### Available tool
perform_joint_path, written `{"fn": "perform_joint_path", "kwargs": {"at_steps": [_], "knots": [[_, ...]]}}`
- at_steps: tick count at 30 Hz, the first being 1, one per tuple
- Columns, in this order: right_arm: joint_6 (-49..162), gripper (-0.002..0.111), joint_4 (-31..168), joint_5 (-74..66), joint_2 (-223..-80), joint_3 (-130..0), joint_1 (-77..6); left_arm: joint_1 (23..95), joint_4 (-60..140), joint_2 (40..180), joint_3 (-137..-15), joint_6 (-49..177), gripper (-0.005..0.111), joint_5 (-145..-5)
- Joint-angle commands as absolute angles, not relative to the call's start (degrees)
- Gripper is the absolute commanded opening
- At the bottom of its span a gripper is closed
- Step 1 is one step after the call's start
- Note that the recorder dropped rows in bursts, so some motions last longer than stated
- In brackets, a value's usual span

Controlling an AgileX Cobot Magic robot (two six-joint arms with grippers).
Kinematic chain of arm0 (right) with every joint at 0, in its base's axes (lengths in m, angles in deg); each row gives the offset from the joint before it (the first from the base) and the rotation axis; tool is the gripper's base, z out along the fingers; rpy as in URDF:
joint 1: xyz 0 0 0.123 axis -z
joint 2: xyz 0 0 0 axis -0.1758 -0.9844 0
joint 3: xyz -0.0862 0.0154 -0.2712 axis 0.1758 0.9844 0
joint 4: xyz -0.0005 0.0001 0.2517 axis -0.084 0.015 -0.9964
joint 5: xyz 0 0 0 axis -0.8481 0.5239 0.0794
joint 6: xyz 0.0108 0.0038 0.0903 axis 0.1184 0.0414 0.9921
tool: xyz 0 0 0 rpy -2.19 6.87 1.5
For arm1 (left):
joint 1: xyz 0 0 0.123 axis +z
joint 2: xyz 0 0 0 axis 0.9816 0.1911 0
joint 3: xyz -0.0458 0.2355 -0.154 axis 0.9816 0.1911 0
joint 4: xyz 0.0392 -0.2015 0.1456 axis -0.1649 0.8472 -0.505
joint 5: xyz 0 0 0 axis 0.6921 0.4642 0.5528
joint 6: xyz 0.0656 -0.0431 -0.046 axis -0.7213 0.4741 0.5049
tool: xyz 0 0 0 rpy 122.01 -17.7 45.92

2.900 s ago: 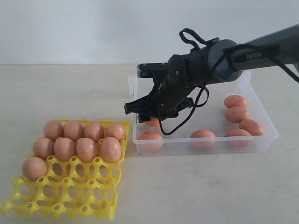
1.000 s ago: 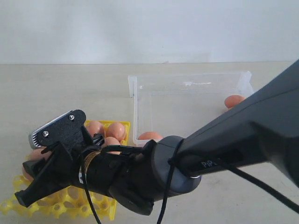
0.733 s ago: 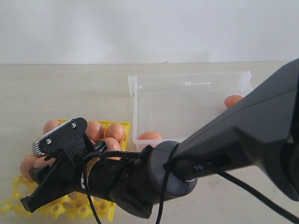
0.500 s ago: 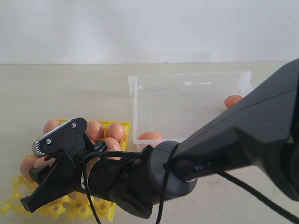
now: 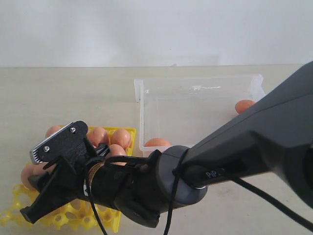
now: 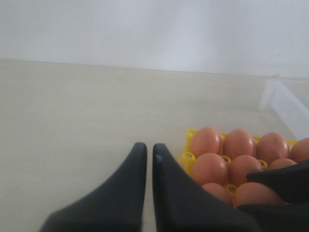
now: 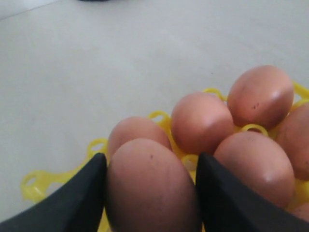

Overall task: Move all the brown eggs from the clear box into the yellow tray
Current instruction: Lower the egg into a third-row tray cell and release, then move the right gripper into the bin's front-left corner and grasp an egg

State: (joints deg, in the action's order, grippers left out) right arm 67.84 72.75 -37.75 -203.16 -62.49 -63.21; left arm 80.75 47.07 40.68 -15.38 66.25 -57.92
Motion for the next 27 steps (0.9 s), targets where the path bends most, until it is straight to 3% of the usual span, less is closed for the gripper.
{"fn": "perform_joint_path", "kwargs": {"at_steps": [1, 3, 15, 19, 21, 22, 24, 27], "knots": [[66.4, 0.058, 73.5, -36.5, -202.3, -62.7, -63.3, 80.4, 46.8, 40.5, -15.1, 66.3, 0.004, -58.3], [65.4, 0.062, 73.5, -36.5, -202.3, -62.7, -63.3, 80.4, 46.8, 40.5, -15.1, 66.3, 0.004, -58.3], [60.5, 0.062, 73.1, -39.4, -197.5, -62.7, -63.3, 80.4, 46.8, 40.5, -15.1, 66.3, 0.004, -58.3], [47.2, 0.062, 56.7, -35.9, -188.8, -62.7, -63.3, 80.4, 46.8, 40.5, -15.1, 66.3, 0.004, -58.3], [36.6, 0.053, 46.8, -27.6, -185.7, -62.7, -63.3, 80.4, 46.8, 40.5, -15.1, 66.3, 0.004, -58.3], [25.9, 0.038, 39.7, -23.3, -184.1, -62.7, -63.2, 80.4, 46.8, 40.5, -15.1, 66.3, 0.004, -58.3], [12.3, 0.023, 24.6, -16.5, -180.8, -62.7, -60.2, 80.4, 46.8, 40.5, -15.1, 66.3, 0.004, -58.3], [7.7, 0.026, 6.6, 0.1, -177.7, -63.2, -46.3, 80.4, 46.8, 40.5, -15.1, 66.3, 0.004, -58.3]]}}
